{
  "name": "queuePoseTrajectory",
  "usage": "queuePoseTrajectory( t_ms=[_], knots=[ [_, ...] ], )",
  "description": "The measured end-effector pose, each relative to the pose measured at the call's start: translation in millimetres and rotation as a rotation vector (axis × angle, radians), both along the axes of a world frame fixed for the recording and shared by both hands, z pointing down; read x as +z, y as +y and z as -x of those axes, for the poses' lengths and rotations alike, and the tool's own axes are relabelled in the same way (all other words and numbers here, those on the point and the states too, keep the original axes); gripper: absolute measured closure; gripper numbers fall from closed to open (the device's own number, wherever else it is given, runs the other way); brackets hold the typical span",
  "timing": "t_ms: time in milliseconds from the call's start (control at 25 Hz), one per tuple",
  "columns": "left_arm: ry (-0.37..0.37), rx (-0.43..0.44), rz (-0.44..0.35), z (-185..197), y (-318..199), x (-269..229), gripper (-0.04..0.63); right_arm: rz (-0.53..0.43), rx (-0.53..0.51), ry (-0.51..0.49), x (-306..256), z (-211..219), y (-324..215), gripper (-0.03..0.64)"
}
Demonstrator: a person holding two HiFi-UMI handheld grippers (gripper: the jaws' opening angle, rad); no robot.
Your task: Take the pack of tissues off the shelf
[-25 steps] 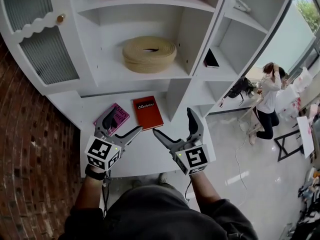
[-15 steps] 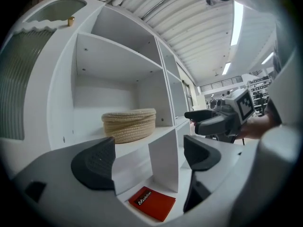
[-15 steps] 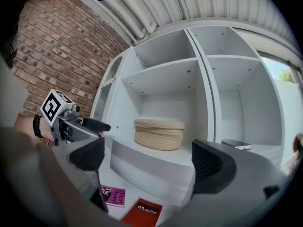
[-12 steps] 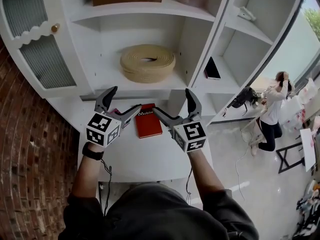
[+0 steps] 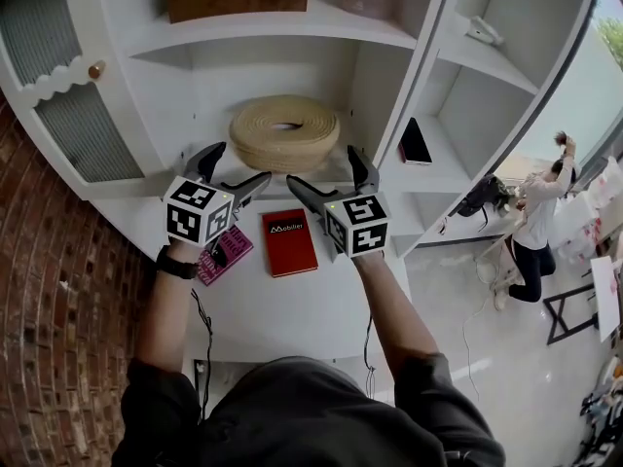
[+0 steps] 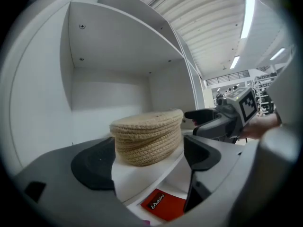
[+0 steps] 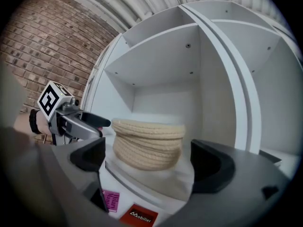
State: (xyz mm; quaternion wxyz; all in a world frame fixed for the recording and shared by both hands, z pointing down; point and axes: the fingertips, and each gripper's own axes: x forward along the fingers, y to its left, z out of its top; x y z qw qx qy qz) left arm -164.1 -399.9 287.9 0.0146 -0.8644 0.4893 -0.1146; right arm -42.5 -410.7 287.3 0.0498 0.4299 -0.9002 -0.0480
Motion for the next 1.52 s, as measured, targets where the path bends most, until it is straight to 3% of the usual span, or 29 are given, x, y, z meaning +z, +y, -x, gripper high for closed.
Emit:
queuePoseTrajectory(
  t_ms=[400,600,1040,1520],
  knots=[
    [-0.025,0.004,0.133,4.9,-40.1,15.9,0.141,0.137,0.001,0.098,7.3,15.4,-41.9,0.057],
    [-0.045,0.006,0.173,1.7,-53.4,19.8,0.141,0.200,-0.048,0.109,10.2,27.2,-56.5,0.057],
    [-0.071,-0.005,0.142,-6.9,-46.5,19.3,0.143,0.189,-0.046,0.098,8.1,25.9,-46.2,0.077],
    [-0.094,0.030,0.083,-17.7,26.6,20.9,0.143,0.121,-0.021,0.069,10.4,15.3,31.2,0.077]
  ],
)
